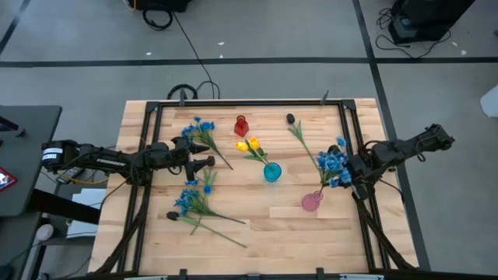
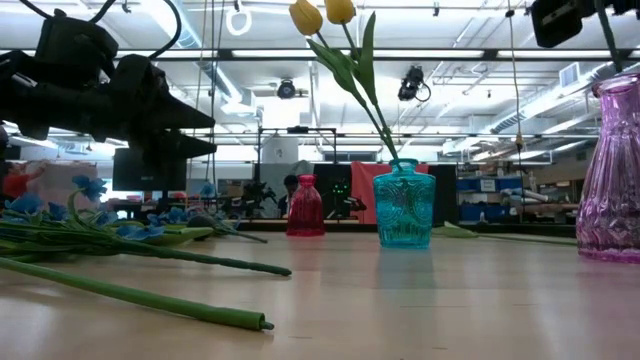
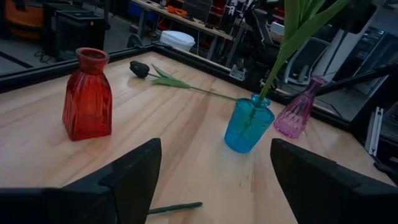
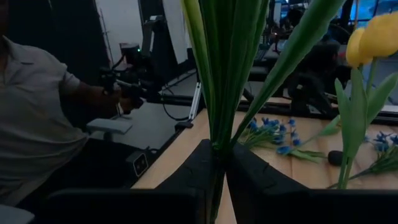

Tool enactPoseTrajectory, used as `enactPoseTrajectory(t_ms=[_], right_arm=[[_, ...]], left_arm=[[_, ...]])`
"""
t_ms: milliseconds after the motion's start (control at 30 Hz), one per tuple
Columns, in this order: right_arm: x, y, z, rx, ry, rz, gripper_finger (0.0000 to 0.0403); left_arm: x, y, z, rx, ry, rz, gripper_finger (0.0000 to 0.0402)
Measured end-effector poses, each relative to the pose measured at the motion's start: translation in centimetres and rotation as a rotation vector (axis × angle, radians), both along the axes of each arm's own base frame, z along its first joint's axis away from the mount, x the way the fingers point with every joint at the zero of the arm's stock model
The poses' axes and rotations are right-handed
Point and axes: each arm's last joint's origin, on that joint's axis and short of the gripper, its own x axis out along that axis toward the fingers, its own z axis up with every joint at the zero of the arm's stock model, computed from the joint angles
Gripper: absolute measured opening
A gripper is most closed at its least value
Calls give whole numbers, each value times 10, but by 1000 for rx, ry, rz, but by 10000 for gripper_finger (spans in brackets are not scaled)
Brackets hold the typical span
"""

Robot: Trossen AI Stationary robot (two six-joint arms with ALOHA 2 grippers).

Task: Sort flowers into vase by color
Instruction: Put the blue flowers into the pink vase

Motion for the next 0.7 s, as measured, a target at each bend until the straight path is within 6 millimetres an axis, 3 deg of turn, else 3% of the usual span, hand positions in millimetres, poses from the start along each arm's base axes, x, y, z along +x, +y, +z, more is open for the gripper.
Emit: enactPoseTrajectory(t_ms=[433,700], right_arm=[[2,0,-33,27,28,-15,48],[3,3,-46,28,46,69,48]], left_arm=[[0,0,0,17,5,-2,307],[0,-1,0,14,4,-29,307]])
